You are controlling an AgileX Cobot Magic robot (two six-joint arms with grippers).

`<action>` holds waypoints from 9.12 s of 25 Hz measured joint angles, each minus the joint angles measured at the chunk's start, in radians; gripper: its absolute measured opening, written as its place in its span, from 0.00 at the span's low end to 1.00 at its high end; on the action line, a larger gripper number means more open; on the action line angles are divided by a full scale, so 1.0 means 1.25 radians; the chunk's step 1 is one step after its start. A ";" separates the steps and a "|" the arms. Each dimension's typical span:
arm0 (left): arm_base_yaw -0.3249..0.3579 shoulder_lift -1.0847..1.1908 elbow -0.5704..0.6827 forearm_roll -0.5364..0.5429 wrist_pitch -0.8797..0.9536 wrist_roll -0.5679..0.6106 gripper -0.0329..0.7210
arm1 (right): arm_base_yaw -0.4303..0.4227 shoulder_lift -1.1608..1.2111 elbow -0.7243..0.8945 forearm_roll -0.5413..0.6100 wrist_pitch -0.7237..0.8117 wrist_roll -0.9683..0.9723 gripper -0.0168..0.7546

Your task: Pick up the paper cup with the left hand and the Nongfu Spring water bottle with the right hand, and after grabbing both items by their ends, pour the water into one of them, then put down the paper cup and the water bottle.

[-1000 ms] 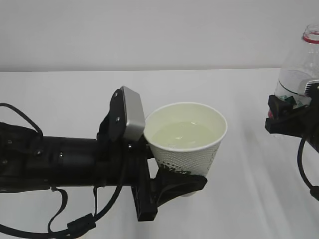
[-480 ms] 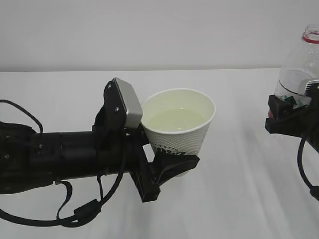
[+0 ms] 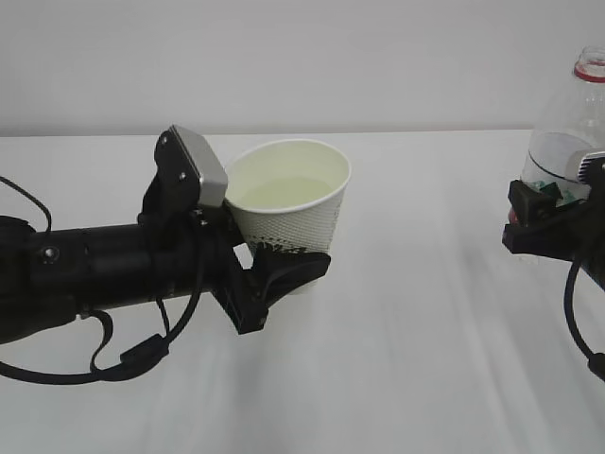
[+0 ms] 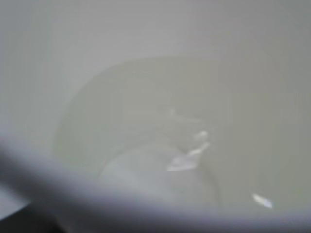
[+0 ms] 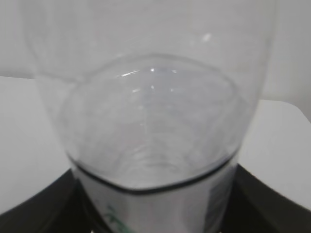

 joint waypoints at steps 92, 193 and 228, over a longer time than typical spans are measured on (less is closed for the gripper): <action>0.474 0.102 0.000 -0.328 -0.052 0.088 0.68 | 0.000 0.000 0.000 -0.001 0.000 -0.018 0.67; 0.474 0.205 0.156 -0.434 -0.214 0.174 0.96 | 0.000 0.000 0.000 -0.001 0.017 -0.021 0.67; 0.474 0.020 0.318 -0.100 -0.216 0.146 0.88 | 0.000 0.000 0.000 -0.005 0.019 -0.021 0.67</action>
